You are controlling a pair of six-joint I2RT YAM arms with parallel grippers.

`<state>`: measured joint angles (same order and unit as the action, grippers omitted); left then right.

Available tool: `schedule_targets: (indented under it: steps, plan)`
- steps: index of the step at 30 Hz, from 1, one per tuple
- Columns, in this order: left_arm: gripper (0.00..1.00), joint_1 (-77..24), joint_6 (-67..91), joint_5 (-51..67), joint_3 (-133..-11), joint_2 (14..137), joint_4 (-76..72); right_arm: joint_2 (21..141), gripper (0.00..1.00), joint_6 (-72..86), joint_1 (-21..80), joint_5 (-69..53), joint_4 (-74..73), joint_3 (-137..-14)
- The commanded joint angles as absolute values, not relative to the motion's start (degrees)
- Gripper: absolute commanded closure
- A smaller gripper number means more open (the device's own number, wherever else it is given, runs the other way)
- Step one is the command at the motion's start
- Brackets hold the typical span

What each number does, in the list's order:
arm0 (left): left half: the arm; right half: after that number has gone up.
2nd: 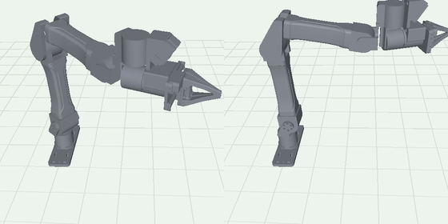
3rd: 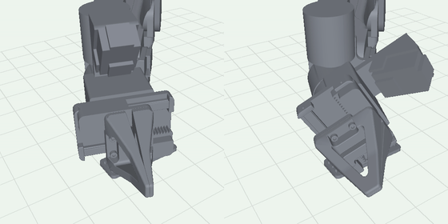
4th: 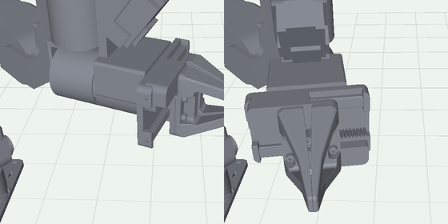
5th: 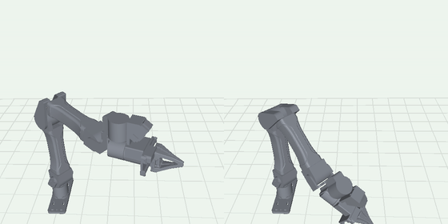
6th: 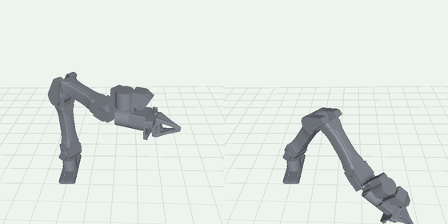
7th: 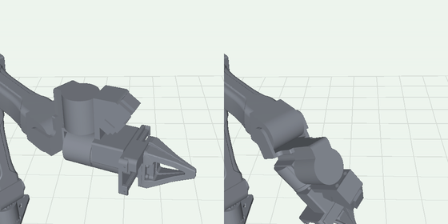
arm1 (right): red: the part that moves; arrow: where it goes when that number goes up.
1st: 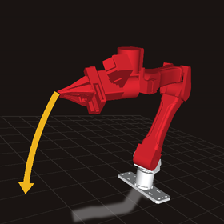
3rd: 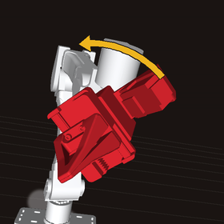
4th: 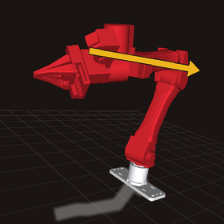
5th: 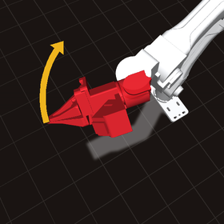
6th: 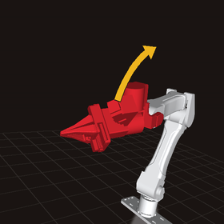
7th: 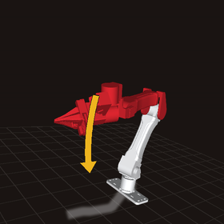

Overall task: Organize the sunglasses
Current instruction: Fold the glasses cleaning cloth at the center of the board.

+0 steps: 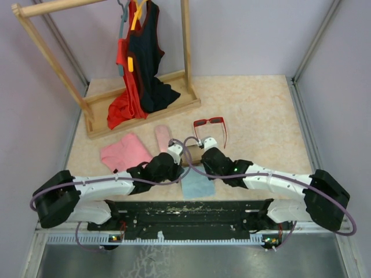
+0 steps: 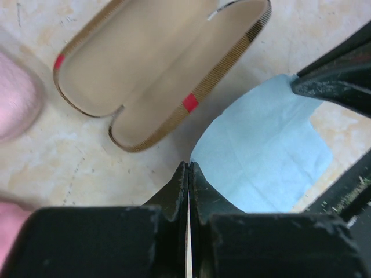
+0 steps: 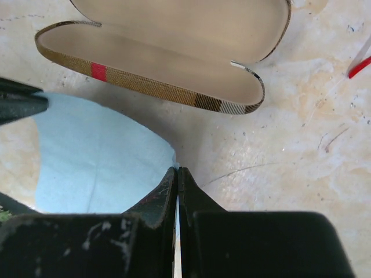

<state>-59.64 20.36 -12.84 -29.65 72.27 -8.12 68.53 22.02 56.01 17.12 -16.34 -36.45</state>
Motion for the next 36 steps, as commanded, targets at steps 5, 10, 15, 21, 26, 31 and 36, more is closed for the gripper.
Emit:
schedule_targets:
  steps: [5,10,15,21,26,31,36]
  plan:
    - [1.00,-56.70,14.10,-9.74,-30.14,77.83,-17.20,70.47,1.00,15.67,56.03,22.97,-5.81,-34.21]
    - [1.00,-56.71,13.08,-7.70,-29.13,76.57,-17.24,67.09,1.00,15.20,56.01,21.34,-2.77,-30.95]
    - [1.00,-56.80,11.32,-2.97,-26.30,73.97,-19.00,63.21,1.00,13.70,56.05,16.51,0.33,-27.58]
    - [1.00,-56.78,11.03,0.96,-24.61,73.61,-19.01,61.83,1.00,14.51,56.06,15.41,-1.22,-26.58]
    - [1.00,-56.79,11.32,2.28,-23.45,72.93,-19.10,61.59,0.98,15.73,56.08,14.49,-3.17,-26.28]
    - [1.00,-56.82,11.77,2.28,-22.34,72.18,-19.42,61.22,0.96,16.91,56.08,13.91,-4.97,-26.36]
    - [1.00,-56.86,11.88,3.17,-22.15,72.79,-19.67,59.84,0.92,18.35,56.07,12.85,-6.26,-25.96]
